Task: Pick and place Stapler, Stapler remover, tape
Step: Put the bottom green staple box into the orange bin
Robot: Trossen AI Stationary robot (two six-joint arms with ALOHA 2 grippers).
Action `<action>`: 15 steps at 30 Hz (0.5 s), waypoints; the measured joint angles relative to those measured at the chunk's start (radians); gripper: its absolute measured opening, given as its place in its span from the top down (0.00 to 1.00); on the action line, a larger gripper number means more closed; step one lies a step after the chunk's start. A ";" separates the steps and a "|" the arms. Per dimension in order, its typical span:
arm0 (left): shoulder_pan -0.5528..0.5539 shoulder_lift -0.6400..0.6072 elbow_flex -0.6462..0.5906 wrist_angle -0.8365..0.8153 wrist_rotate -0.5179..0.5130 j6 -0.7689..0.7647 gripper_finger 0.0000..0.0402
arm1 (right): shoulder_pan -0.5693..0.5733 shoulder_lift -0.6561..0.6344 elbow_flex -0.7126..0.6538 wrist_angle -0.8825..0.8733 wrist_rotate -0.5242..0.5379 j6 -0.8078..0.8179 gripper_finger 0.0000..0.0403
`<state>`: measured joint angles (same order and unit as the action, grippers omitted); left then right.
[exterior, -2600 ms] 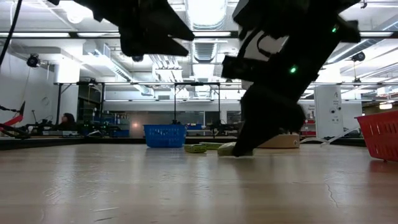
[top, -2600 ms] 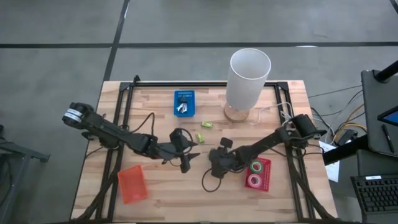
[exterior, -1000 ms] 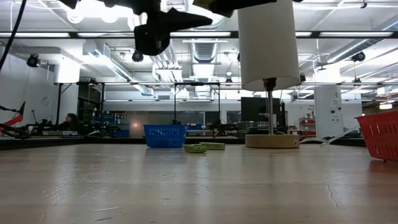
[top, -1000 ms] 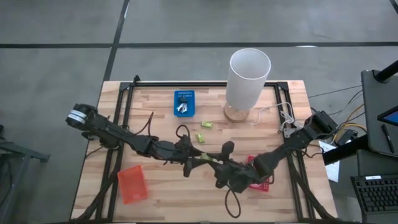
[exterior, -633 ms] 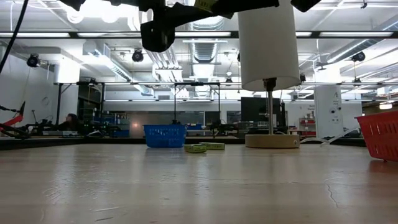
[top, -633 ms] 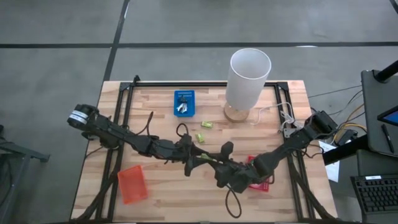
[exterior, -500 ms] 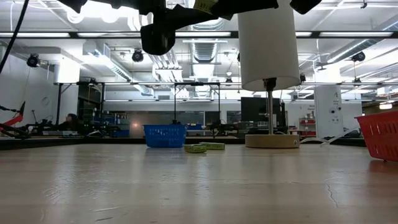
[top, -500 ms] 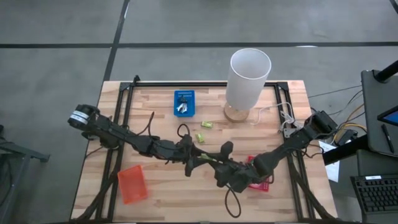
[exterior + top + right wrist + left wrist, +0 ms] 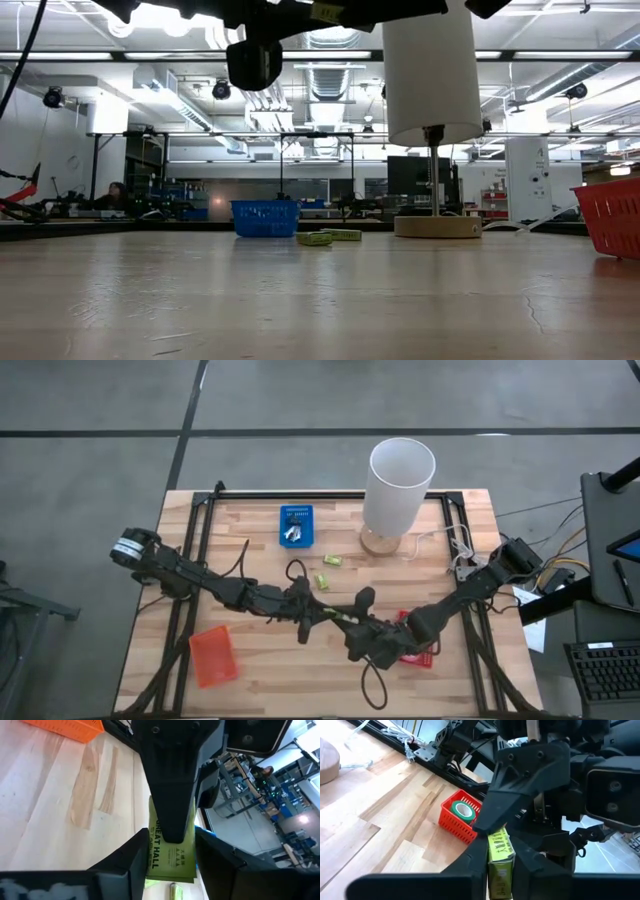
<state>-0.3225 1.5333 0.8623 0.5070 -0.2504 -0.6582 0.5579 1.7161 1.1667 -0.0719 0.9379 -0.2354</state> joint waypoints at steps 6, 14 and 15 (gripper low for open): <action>0.001 0.000 0.001 -0.041 0.002 0.003 0.88 | 0.008 -0.009 0.000 -0.012 0.000 0.029 0.53; -0.007 -0.046 0.000 -0.329 0.025 -0.020 0.82 | 0.048 -0.058 0.005 -0.124 0.008 0.102 0.42; -0.012 -0.051 0.000 -0.370 0.033 -0.034 0.83 | 0.050 -0.060 0.004 -0.142 0.008 0.127 0.41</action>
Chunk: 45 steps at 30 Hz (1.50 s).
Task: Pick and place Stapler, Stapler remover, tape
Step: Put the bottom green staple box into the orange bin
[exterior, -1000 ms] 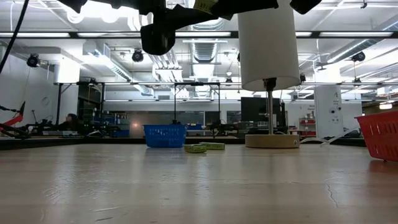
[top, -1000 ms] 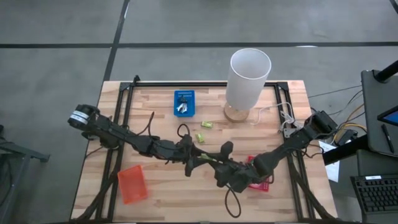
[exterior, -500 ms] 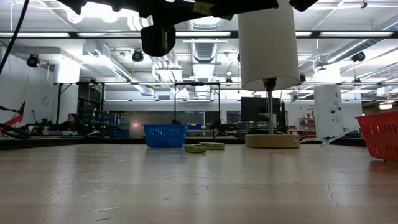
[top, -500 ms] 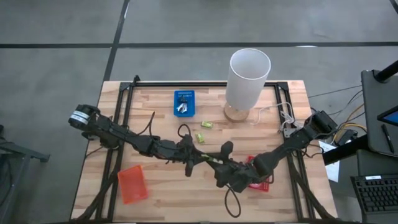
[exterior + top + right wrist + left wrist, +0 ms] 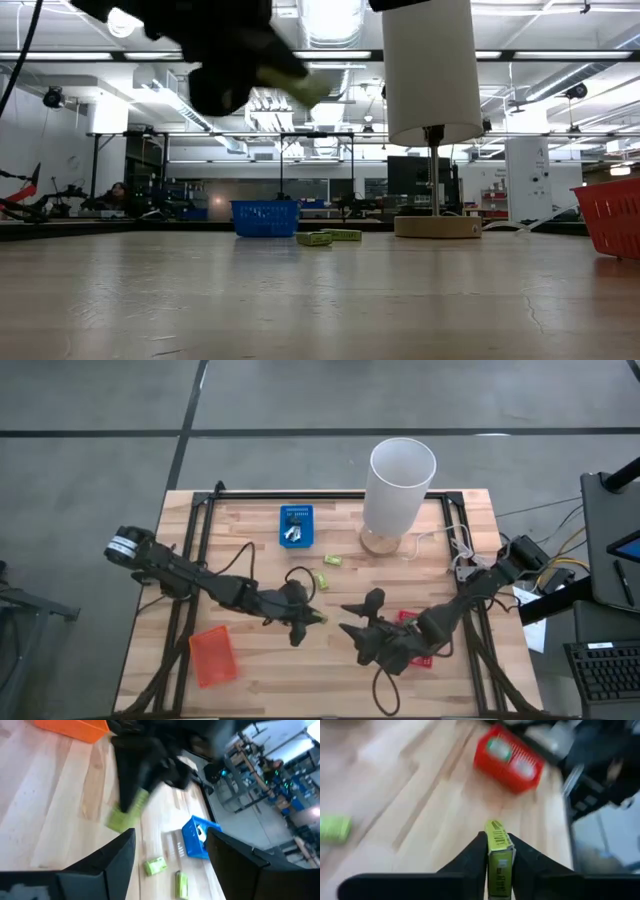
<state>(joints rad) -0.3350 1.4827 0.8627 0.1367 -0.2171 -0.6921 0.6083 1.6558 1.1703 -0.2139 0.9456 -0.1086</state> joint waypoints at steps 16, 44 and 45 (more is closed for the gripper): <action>-0.154 -0.154 0.000 -0.589 0.437 -0.272 0.83 | -0.007 0.008 -0.085 -0.075 -0.001 0.135 0.43; -0.367 -0.253 -0.201 -0.755 0.545 -0.860 0.85 | -0.011 0.008 -0.095 -0.062 -0.001 0.128 0.45; -0.367 -0.253 -0.218 -0.755 0.556 -0.879 0.84 | -0.011 0.008 -0.095 -0.062 -0.001 0.128 0.45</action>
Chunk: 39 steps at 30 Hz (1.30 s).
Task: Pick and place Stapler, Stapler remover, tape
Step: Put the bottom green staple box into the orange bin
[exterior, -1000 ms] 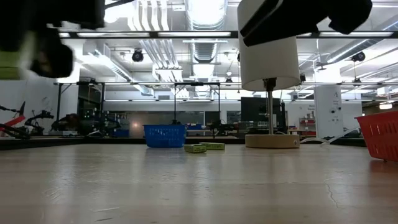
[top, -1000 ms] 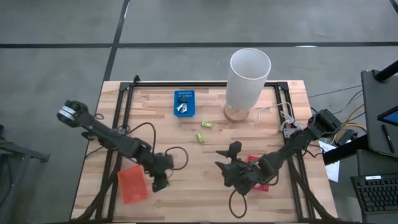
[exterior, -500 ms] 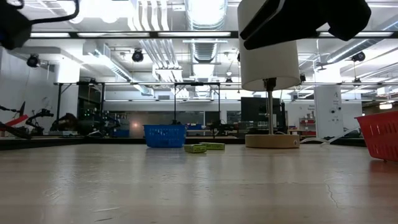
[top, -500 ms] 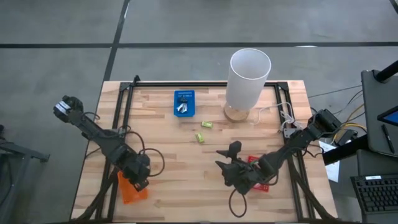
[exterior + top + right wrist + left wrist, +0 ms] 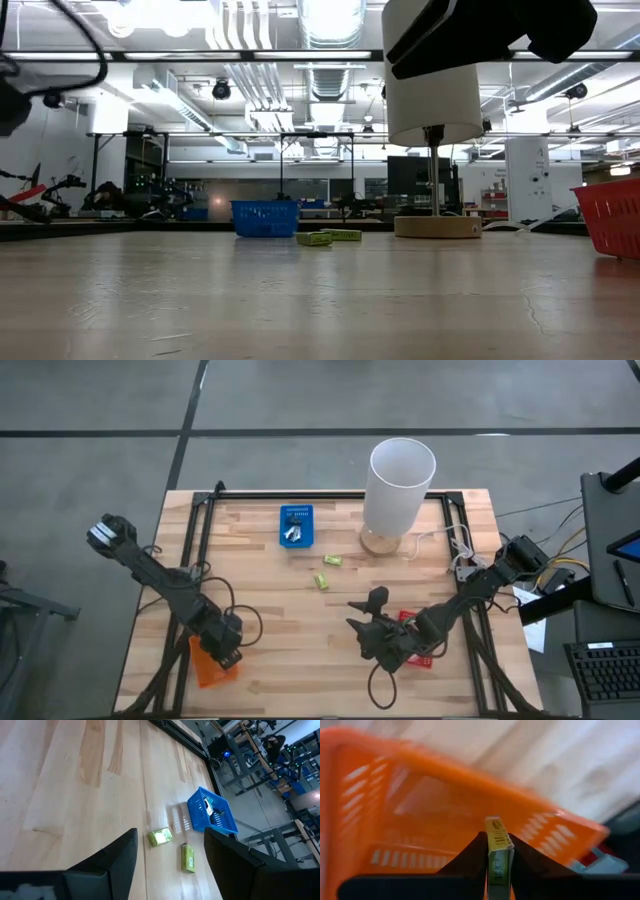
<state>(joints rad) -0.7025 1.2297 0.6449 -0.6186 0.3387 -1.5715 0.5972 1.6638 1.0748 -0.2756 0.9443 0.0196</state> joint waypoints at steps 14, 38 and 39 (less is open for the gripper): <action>0.000 0.000 -0.053 0.009 -0.053 -0.034 0.57 | 0.000 0.000 0.000 0.000 0.000 0.000 0.45; 0.002 -0.263 -0.043 -0.147 -0.250 0.083 0.46 | -0.045 0.000 -0.002 0.003 -0.007 0.092 0.46; 0.002 -0.280 -0.038 -0.140 -0.289 0.093 0.46 | -0.053 0.000 -0.002 0.003 -0.017 0.116 0.46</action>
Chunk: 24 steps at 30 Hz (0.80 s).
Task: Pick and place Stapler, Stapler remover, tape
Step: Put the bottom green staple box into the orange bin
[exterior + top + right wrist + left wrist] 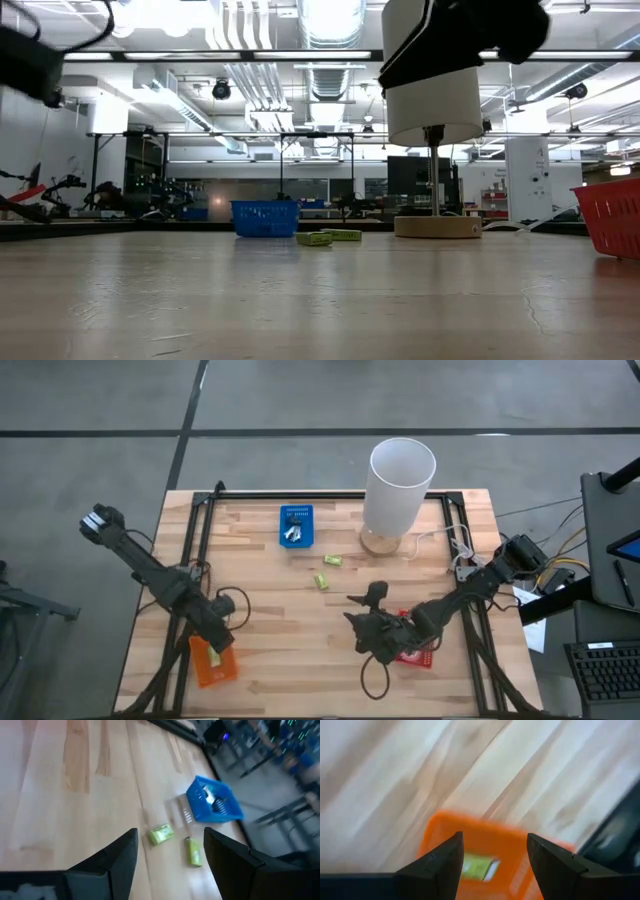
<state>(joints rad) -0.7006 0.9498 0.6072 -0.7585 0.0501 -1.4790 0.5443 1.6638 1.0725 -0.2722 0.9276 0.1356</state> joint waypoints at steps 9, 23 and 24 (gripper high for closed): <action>-0.001 -0.100 0.028 0.270 -0.444 0.251 0.46 | -0.120 0.017 -0.005 0.089 -0.274 0.177 0.46; 0.017 0.112 0.027 1.320 -1.153 1.288 0.46 | -0.263 0.192 0.007 0.208 -0.300 0.342 0.46; 0.025 0.136 0.027 1.419 -1.125 1.366 0.46 | -0.275 0.207 0.011 0.209 -0.300 0.368 0.46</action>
<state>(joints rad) -0.6760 1.0862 0.6338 0.6602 -1.0751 -0.1130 0.2688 1.8704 1.0831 -0.0636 0.6277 0.5039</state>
